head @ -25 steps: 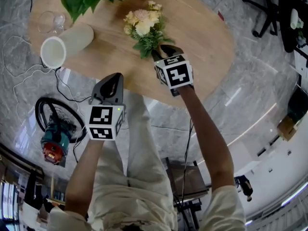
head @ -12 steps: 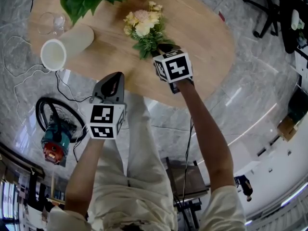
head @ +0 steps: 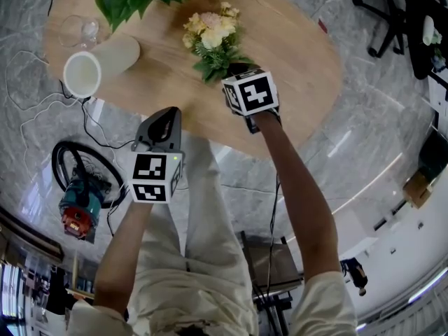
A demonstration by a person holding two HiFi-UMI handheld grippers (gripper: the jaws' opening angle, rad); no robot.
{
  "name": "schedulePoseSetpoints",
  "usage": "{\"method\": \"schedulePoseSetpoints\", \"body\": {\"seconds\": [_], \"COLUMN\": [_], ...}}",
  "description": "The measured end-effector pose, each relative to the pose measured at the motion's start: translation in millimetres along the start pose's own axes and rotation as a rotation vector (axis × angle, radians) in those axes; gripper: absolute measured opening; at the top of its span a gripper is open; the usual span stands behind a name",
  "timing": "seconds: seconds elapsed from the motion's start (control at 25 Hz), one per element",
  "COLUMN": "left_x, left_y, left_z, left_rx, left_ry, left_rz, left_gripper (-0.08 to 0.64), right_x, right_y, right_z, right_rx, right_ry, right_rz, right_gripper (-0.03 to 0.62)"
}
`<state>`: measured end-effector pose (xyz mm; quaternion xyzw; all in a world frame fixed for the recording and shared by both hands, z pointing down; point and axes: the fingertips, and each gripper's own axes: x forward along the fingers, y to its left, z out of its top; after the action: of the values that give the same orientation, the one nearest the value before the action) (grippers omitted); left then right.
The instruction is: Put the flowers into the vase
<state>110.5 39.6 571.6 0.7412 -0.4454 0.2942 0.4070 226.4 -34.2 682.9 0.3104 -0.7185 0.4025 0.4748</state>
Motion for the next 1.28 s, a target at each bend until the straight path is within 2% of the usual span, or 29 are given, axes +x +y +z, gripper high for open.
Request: {"method": "schedulePoseSetpoints", "body": {"seconds": [0.32,0.8,1.28], "left_x": [-9,-25,-47], "left_y": [0,-3,-14], "left_z": [-6,-6,9], "left_rx": [0.006,0.031,0.066], "left_ry": [-0.001,-0.015,-0.032], "left_rz": [0.01,0.016,0.003], "left_gripper": [0.008,0.008,0.008], "right_x": [-7,-25,-66], "right_y": [10,30,41], "right_z": [-3,-17,-18], "right_rx": [0.018,0.149,0.231], "right_ry": [-0.043,-0.126,-0.212], "right_rz": [0.006,0.08,0.095], "right_gripper": [0.048,0.04,0.038]}}
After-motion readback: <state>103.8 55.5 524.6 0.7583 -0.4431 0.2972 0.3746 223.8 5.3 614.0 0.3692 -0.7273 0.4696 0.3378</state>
